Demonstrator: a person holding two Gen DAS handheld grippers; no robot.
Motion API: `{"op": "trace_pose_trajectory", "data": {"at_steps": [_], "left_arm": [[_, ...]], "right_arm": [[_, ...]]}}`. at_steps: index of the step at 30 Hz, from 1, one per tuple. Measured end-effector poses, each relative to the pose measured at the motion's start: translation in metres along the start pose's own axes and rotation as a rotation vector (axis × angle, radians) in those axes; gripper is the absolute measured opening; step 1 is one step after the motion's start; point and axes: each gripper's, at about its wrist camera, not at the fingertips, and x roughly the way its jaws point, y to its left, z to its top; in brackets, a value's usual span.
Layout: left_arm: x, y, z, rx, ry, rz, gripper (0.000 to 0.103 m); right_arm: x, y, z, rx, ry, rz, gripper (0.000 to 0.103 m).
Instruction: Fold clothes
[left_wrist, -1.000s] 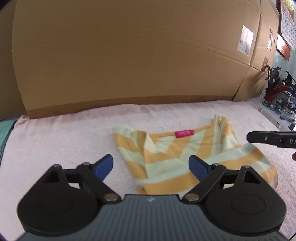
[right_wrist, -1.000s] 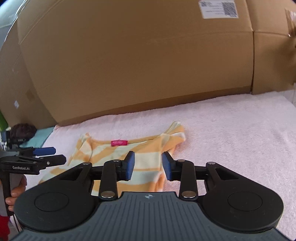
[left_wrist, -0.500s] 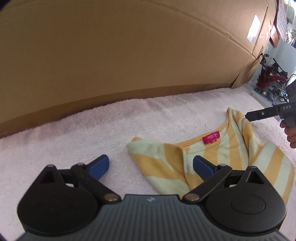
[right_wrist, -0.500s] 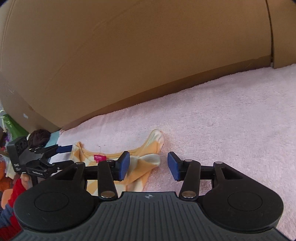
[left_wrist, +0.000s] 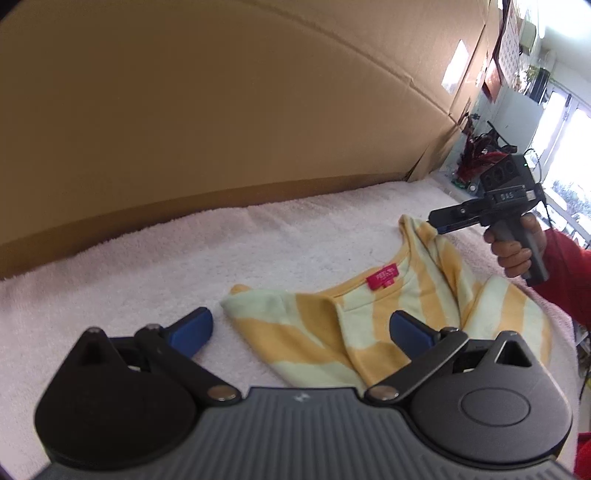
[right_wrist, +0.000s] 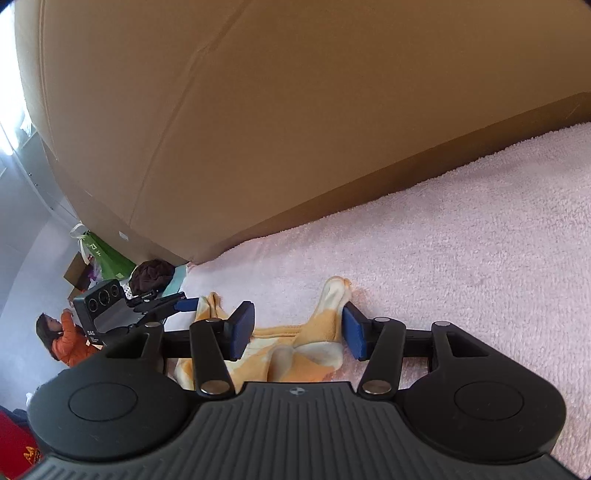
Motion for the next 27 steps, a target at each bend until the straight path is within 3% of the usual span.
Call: {"op": "trace_pose_trajectory", "data": {"at_steps": [3,11,15,23,27], "left_arm": [[0.001,-0.003,-0.002,0.002,0.0,-0.057,0.101],[0.009,0.0,0.003,-0.011,-0.006,-0.099,0.102],[0.001,0.008,0.002,-0.038,-0.021,-0.069,0.102],[0.013,0.013,0.011,-0.033,-0.01,-0.101,0.102],[0.018,0.01,0.013,-0.04,0.019,-0.196,0.101]], "right_arm": [[-0.001,0.005,-0.008,-0.071,-0.024,-0.003,0.053],[0.0,0.016,-0.017,-0.149,-0.063,-0.061,0.053],[-0.005,0.008,-0.018,-0.109,-0.071,-0.03,0.054],[-0.005,0.007,-0.019,-0.102,-0.074,-0.021,0.055],[-0.005,0.007,-0.019,-0.1,-0.075,-0.019,0.055]]}}
